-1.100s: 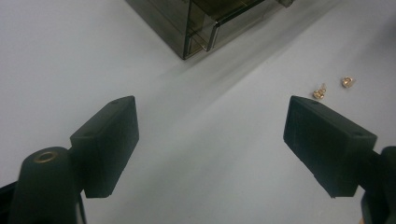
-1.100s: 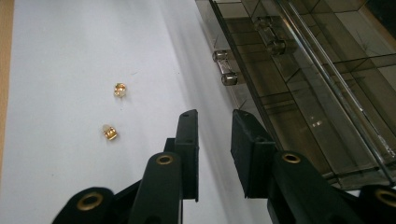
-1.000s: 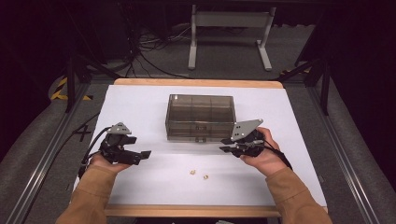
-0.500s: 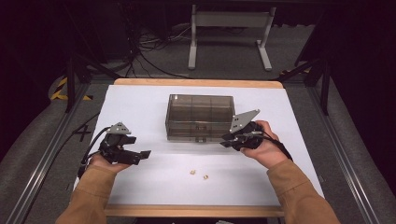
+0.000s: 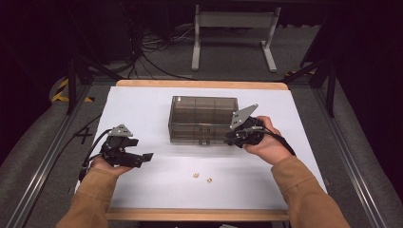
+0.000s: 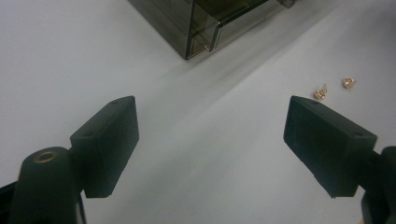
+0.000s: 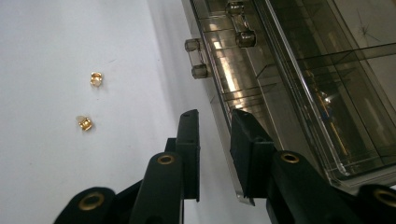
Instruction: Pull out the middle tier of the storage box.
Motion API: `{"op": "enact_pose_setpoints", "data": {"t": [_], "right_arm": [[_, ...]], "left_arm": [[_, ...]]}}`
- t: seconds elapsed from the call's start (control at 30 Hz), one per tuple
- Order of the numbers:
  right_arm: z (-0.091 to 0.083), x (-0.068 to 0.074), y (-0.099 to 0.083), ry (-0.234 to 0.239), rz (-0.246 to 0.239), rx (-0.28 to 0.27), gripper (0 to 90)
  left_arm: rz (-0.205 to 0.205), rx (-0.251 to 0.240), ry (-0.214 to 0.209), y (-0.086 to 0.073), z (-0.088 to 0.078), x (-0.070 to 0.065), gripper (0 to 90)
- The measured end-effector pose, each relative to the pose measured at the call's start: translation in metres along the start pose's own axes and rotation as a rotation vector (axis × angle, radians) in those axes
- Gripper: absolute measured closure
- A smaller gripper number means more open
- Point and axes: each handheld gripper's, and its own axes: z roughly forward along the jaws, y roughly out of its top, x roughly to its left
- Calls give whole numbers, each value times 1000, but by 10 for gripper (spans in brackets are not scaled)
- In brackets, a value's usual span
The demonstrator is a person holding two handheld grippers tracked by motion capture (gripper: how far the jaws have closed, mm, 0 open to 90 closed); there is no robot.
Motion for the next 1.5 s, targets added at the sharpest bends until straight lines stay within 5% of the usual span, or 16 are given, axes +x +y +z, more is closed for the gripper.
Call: {"op": "enact_pose_setpoints", "data": {"t": [1.1, 1.5], "right_arm": [[30, -12, 1, -5, -24, 159, 716], [34, -10, 1, 6, -66, 220, 816]], "left_arm": [[1, 1, -7, 0, 0, 0, 185], [2, -12, -25, 1, -2, -1, 185]]}}
